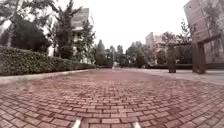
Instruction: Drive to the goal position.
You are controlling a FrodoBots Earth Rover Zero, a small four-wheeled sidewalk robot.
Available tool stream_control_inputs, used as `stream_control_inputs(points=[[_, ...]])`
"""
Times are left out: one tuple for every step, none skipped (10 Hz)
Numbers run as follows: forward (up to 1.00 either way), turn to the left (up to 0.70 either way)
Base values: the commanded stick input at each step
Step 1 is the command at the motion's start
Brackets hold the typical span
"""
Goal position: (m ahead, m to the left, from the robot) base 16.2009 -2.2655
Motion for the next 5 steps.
stream_control_inputs(points=[[0.70, 0.00], [0.70, -0.07], [0.70, -0.04], [0.70, 0.00], [0.70, 0.00]])
